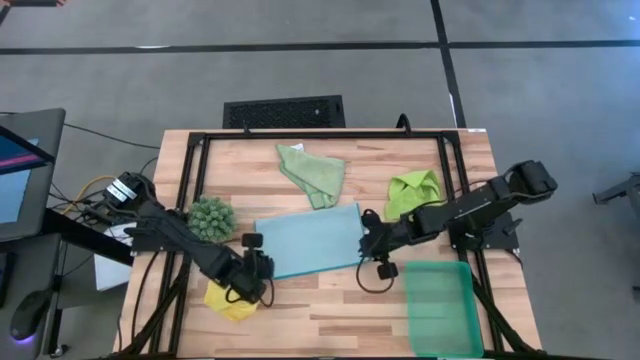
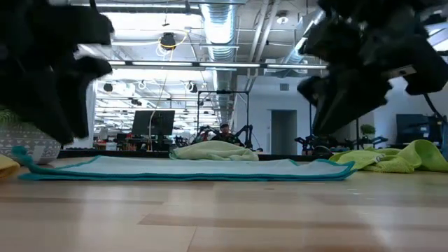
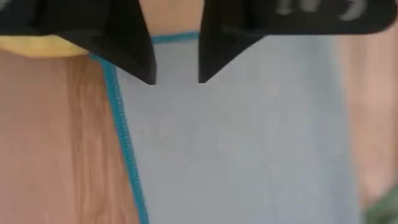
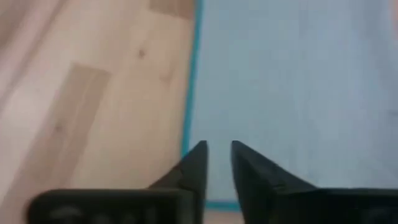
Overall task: Fold microfiber towels
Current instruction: Fold the blue microfiber cloth
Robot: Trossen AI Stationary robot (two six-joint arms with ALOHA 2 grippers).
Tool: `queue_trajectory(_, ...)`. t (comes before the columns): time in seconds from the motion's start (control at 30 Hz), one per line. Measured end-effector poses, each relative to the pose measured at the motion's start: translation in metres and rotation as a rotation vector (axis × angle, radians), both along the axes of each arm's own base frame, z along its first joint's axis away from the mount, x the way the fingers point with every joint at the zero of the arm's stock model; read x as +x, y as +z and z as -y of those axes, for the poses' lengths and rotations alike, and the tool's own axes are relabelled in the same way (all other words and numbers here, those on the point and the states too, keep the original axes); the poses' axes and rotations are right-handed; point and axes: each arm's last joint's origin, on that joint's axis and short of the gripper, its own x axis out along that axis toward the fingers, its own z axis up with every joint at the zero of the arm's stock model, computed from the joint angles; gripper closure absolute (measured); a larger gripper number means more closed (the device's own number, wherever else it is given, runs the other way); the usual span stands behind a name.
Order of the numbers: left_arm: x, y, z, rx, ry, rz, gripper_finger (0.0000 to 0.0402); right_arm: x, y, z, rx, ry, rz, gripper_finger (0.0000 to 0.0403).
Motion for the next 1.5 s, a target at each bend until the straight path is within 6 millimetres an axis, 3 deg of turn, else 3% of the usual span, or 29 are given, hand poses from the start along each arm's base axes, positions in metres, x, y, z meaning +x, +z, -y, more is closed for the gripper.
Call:
queue_trajectory(0.1,0.004,-0.015,-0.011,-0.069,-0.016,0.015,0.0345,-0.004,-0.014,0.009,0.033,-0.020,-0.021,0.0379)
queue_trajectory(0.17,0.003,-0.022,-0.019,-0.095,-0.009,-0.001,0.0377,-0.008,-0.020,0.012,0.043,-0.046,-0.039,0.0394)
queue_trajectory(0.23,0.003,-0.027,-0.023,-0.127,-0.002,-0.001,0.0395,-0.013,-0.025,0.014,0.058,-0.060,-0.065,0.0388)
queue_trajectory(0.43,0.003,-0.030,-0.021,-0.196,0.006,0.021,0.0387,-0.022,-0.033,0.012,0.145,-0.011,-0.129,0.0366)
queue_trajectory(0.6,0.009,0.000,-0.007,-0.202,-0.038,0.083,0.0396,-0.026,-0.024,0.014,0.138,-0.020,-0.167,0.0387)
queue_trajectory(0.73,0.013,0.023,-0.006,-0.035,-0.058,0.163,0.0400,-0.021,-0.001,0.015,0.109,-0.041,-0.040,0.0398)
queue_trajectory(0.83,0.013,0.027,-0.017,0.146,-0.008,0.242,0.0401,-0.010,0.011,0.022,0.095,-0.107,0.116,0.0395)
queue_trajectory(0.93,0.010,0.011,-0.033,0.184,0.030,0.183,0.0401,0.000,0.004,0.030,0.132,-0.155,0.127,0.0391)
queue_trajectory(1.13,-0.005,-0.037,-0.059,0.016,0.108,0.198,0.0401,0.006,-0.043,0.049,0.078,-0.265,-0.076,0.0393)
queue_trajectory(1.2,-0.010,-0.047,-0.063,-0.023,0.126,0.241,0.0401,0.009,-0.051,0.051,0.072,-0.273,-0.092,0.0391)
queue_trajectory(1.33,-0.019,-0.058,-0.067,-0.060,0.166,0.303,0.0401,0.009,-0.053,0.051,0.092,-0.261,-0.106,0.0385)
queue_trajectory(1.5,-0.014,-0.053,-0.064,-0.073,0.157,0.322,0.0401,-0.008,-0.031,0.047,0.105,-0.234,-0.140,0.0389)
